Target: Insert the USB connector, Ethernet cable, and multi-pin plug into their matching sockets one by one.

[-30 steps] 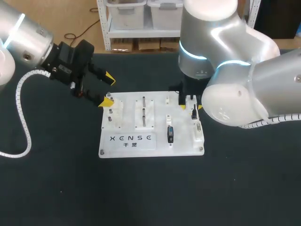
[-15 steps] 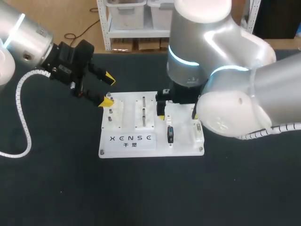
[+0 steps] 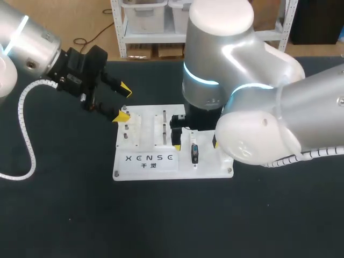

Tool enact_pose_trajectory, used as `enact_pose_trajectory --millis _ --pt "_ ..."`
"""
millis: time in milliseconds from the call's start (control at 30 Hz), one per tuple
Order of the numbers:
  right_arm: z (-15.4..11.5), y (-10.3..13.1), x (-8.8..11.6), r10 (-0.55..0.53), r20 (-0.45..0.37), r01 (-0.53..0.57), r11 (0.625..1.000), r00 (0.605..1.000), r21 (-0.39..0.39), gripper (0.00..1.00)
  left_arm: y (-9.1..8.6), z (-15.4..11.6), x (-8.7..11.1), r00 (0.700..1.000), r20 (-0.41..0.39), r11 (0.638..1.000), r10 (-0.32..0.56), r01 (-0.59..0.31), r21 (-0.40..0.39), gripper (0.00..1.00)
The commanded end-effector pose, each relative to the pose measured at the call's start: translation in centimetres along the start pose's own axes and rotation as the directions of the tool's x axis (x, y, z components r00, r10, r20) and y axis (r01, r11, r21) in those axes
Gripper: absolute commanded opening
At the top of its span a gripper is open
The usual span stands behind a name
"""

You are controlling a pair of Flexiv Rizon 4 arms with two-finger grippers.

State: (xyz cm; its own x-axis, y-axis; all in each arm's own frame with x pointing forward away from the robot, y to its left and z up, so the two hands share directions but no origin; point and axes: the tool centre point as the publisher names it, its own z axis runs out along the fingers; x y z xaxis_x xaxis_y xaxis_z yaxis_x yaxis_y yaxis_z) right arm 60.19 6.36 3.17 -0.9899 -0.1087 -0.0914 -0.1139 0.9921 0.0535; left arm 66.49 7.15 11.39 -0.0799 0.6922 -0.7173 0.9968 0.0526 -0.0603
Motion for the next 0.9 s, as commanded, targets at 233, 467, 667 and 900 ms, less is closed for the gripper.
enact_pose_trajectory --millis 233,467,667,900 --pt "-0.21 0.54 0.47 -0.027 0.006 0.027 1.000 1.000 0.005 1.00 -0.08 -0.01 0.10 1.000 0.003 1.000 0.002 -0.002 -0.002 1.00" --pt "-0.21 0.54 0.47 -0.027 0.006 0.027 1.000 1.000 0.005 1.00 -0.08 -0.01 0.10 1.000 0.003 1.000 0.002 -0.002 -0.002 1.00" --pt "-0.21 0.54 0.47 -0.027 0.006 0.027 1.000 1.000 0.005 1.00 -0.08 -0.01 0.10 1.000 0.003 1.000 0.002 -0.002 -0.002 1.00" --pt "-0.15 0.60 0.53 -0.029 0.007 0.029 1.000 1.000 0.009 1.00 -0.08 -0.01 0.10 1.000 0.003 1.000 0.002 -0.002 -0.002 1.00"
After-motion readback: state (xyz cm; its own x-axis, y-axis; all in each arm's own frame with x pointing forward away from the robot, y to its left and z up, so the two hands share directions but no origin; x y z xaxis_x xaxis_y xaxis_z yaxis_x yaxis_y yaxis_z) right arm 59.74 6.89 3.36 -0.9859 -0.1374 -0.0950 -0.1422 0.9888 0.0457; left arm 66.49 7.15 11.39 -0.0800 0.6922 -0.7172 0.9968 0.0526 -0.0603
